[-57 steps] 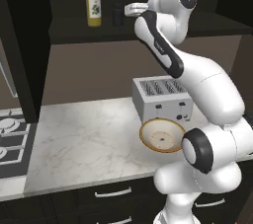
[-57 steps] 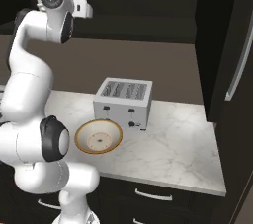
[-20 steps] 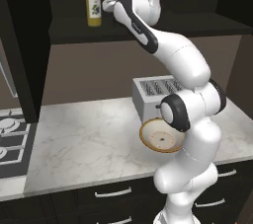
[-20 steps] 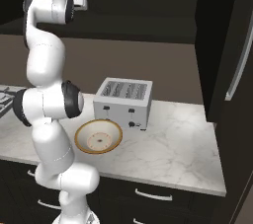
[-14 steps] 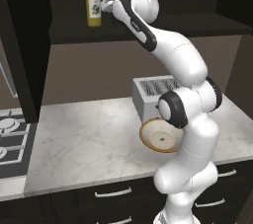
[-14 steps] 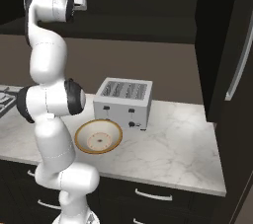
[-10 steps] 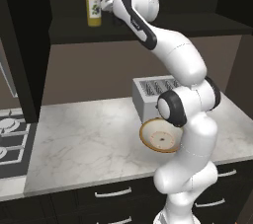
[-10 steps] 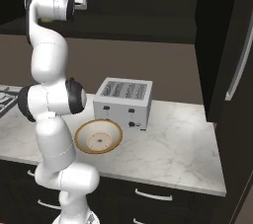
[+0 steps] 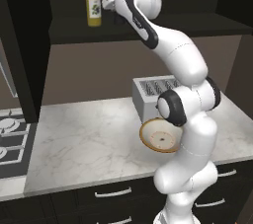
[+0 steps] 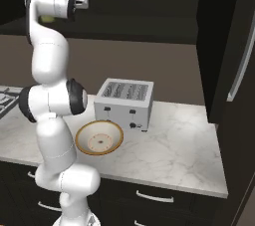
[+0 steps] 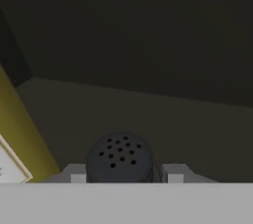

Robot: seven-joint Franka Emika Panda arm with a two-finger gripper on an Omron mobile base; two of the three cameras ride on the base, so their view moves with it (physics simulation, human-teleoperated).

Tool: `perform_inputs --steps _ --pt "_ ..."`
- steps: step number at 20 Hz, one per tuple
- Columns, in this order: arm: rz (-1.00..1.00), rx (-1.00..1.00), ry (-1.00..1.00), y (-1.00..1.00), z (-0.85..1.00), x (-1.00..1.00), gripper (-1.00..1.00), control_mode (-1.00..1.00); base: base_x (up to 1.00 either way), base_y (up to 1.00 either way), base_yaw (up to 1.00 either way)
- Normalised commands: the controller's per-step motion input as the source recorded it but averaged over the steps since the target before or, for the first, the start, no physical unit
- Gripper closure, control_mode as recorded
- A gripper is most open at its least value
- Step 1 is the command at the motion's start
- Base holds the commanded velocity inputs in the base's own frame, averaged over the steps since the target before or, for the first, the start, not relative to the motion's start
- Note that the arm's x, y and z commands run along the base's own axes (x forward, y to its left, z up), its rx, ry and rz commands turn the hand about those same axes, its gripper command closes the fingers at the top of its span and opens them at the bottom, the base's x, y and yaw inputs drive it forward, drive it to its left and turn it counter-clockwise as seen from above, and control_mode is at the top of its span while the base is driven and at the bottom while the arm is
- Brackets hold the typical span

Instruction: Retrieve the bottle and the shaker from the cabinet and place them next to the mixing bowl on the counter. Then add garlic from the fridge to the mixing bowl.

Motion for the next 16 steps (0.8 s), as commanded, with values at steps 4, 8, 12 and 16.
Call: perform_inputs --steps 4,8,12,16 --pt "0.03 0.0 -0.03 -0.34 0.09 -0.55 1.0 -1.0 0.0 0.0 0.0" --pt "0.04 0.0 -0.04 -0.22 0.07 -0.95 1.0 -1.0 0.0 0.0 0.0" --pt "0.08 0.0 -0.09 -0.31 -0.13 -1.0 1.0 -1.0 0.0 0.0 0.0" --pt "0.07 0.01 -0.16 -0.06 -0.34 -1.0 1.0 -1.0 0.0 0.0 0.0"
